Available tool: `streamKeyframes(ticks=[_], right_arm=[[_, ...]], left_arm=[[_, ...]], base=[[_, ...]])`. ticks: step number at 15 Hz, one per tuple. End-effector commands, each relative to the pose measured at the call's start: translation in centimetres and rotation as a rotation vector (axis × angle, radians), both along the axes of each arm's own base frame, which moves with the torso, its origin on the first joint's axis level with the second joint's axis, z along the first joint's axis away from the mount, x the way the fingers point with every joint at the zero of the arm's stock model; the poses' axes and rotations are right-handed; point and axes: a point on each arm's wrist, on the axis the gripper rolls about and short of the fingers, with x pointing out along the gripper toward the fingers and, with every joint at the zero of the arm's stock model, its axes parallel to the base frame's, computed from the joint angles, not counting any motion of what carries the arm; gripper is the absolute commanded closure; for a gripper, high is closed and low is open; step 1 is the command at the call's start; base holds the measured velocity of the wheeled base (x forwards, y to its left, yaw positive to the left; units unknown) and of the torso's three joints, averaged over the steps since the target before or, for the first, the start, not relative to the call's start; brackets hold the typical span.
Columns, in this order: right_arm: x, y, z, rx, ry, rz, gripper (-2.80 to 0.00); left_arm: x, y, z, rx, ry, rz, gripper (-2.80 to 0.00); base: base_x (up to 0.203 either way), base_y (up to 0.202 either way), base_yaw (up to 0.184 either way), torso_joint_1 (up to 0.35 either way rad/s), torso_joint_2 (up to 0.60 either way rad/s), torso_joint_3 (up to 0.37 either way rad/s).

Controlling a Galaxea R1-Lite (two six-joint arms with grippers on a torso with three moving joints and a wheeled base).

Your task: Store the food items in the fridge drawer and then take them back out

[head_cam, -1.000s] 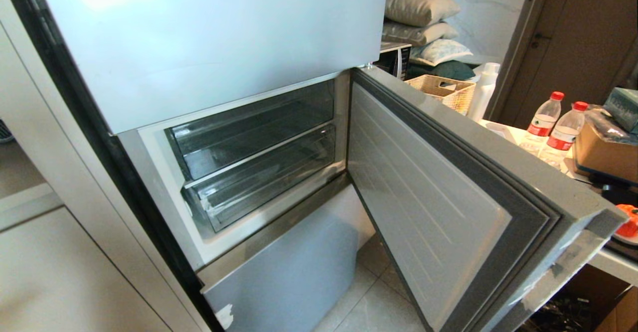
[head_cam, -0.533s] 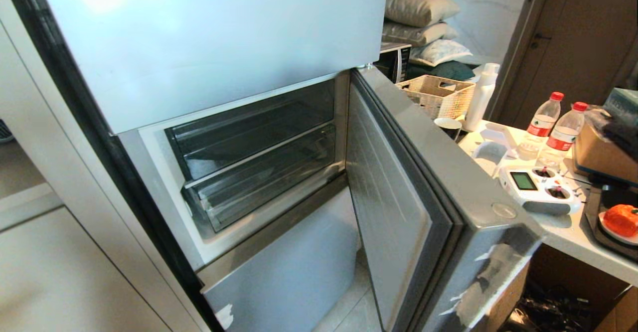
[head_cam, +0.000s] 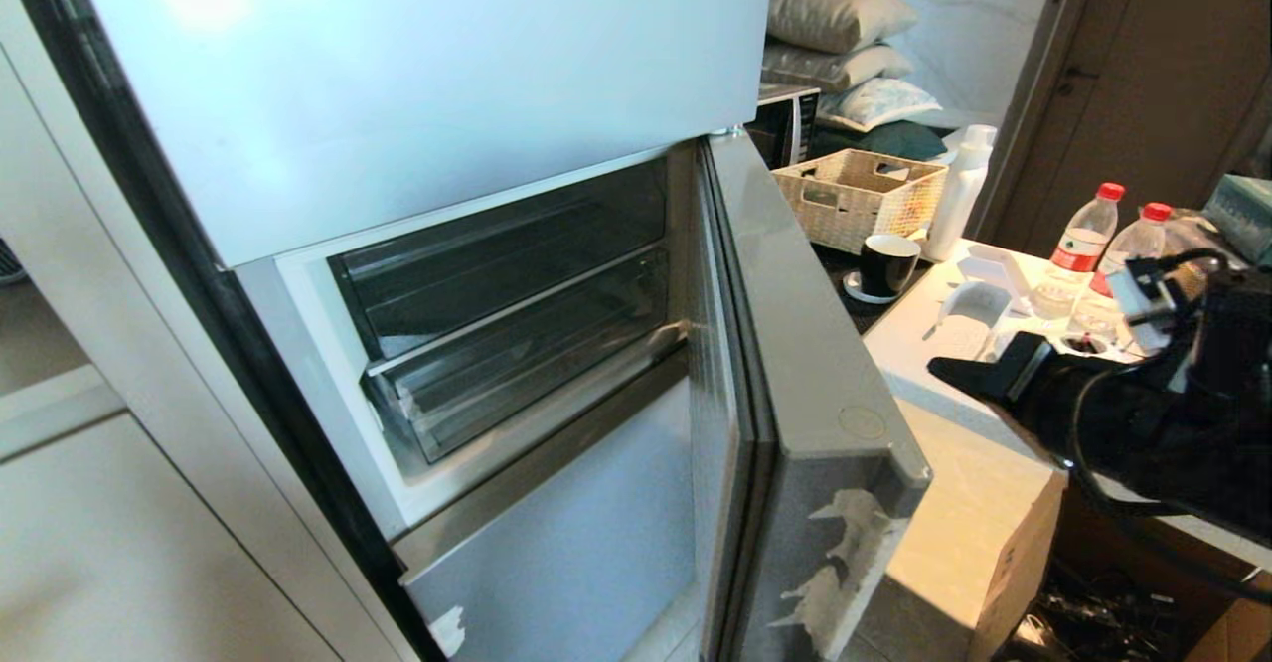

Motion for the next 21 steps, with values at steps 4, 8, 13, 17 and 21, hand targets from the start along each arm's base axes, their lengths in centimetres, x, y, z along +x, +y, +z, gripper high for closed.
streamKeyframes(ticks=[4,8,13,17,21], right_arm=[[4.6,6.4,-2.7,-0.023,-0.051,0.205,0.00],[7.2,12.8,-2.9,-0.006,-0.111,0.329,0.00],[10.4,20.8,-1.6,0.101,-0.209,0.534,0.00],[9.3,21.3,0.6,0.208,-0.233,0.640,0.00],[4.9,17.6,2.0,0.182,-0.258,0.657,0.00]], left_arm=[[0.0,0.0,0.0,0.000,0.001,0.000,0.00],[0.0,0.0,0.0,0.000,0.001,0.000,0.00],[0.0,0.0,0.0,0.000,0.001,0.000,0.00],[0.0,0.0,0.0,0.000,0.001,0.000,0.00],[0.0,0.0,0.0,0.000,0.001,0.000,0.00]], base=[[0.000,0.000,0.000,0.000,0.00,0.000],[0.000,0.000,0.000,0.000,0.00,0.000],[0.000,0.000,0.000,0.000,0.00,0.000],[0.000,0.000,0.000,0.000,0.00,0.000],[0.000,0.000,0.000,0.000,0.00,0.000]])
